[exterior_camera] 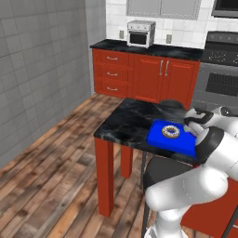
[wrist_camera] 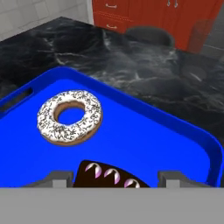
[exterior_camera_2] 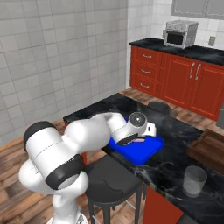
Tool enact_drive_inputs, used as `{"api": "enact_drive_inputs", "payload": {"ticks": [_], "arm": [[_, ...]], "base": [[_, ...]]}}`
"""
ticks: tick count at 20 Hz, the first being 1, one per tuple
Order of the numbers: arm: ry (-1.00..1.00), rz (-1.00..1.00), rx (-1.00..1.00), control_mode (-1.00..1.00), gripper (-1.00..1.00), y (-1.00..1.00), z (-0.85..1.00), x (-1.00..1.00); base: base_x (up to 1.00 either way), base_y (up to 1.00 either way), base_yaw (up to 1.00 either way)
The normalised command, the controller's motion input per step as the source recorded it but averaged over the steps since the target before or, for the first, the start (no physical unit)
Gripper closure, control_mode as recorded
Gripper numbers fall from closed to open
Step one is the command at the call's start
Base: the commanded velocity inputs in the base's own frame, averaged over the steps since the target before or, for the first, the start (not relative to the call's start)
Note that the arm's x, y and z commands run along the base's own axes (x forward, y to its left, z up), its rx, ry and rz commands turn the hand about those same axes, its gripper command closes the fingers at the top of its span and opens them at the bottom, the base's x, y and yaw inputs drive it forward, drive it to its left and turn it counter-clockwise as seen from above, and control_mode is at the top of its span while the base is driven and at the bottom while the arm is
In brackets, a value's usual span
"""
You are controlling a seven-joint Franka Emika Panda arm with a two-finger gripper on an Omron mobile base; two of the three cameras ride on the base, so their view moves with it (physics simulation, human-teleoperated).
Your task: Take the cake and donut from the fridge and place them on the empty tray on the dining counter.
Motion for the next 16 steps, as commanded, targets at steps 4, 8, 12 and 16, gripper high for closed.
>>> {"api": "enact_drive_inputs", "payload": {"ticks": [4,8,12,16], "arm": [[0.0,0.0,0.0,-1.0,1.0,0.0,-0.29,0.18],[0.0,0.0,0.0,-1.0,1.0,0.0,-0.26,0.18],[0.0,0.0,0.0,-1.0,1.0,0.0,-0.29,0.26],[0.0,0.0,0.0,-1.0,1.0,-0.1,-0.31,0.25]], "base": [[0.0,0.0,0.0],[0.0,0.0,0.0],[0.0,0.0,0.0],[0.0,0.0,0.0]]}}
